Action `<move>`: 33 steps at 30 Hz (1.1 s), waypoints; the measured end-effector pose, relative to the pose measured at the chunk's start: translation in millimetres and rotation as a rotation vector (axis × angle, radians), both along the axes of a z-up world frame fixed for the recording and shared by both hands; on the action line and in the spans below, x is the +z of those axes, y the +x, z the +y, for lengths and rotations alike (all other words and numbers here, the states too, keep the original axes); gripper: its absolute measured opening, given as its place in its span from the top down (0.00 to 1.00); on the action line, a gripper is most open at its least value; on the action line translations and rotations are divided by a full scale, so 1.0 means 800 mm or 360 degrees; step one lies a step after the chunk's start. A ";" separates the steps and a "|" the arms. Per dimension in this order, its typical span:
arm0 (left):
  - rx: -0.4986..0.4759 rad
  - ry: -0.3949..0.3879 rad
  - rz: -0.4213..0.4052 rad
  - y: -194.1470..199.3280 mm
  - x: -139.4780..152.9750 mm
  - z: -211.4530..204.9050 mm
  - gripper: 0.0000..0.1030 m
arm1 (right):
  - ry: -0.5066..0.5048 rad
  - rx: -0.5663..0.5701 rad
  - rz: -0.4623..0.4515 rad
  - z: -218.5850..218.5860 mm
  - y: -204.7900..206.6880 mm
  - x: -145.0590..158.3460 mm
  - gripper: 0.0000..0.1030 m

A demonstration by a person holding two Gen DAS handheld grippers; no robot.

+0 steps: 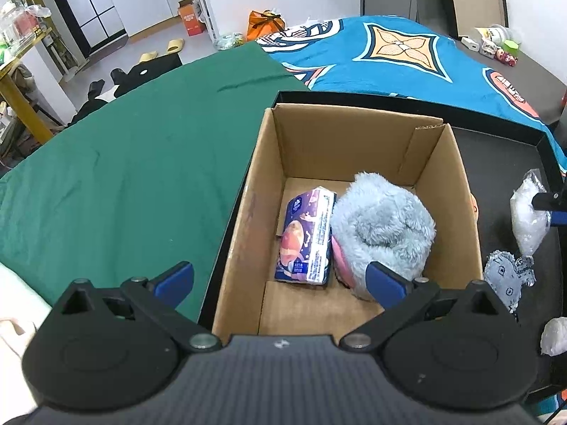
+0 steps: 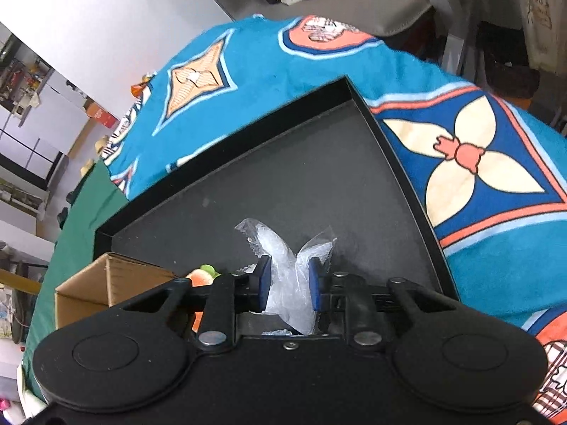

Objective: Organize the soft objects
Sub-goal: 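Lift the clear plastic bag with the right tool toward the box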

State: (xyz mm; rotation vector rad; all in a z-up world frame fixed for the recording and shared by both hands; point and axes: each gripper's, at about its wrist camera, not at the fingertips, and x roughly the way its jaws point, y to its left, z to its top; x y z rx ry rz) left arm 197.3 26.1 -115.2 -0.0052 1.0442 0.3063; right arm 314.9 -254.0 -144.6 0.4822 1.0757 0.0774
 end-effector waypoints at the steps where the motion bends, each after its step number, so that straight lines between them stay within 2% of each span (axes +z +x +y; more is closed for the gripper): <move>1: -0.0001 -0.0006 -0.0006 -0.001 0.001 0.001 0.01 | 0.0007 0.0004 -0.0022 -0.001 -0.002 0.004 0.79; 17: -0.0092 -0.0086 -0.0058 -0.020 0.016 0.015 0.04 | 0.0083 0.0063 -0.0319 0.006 -0.039 0.054 0.80; 26: -0.0133 -0.0168 -0.0058 -0.029 0.017 0.025 0.18 | 0.0093 0.0175 -0.0474 0.021 -0.063 0.077 0.80; 33: -0.0175 -0.0191 -0.0054 -0.038 0.020 0.031 0.32 | 0.0075 0.0327 -0.0563 0.046 -0.082 0.091 0.80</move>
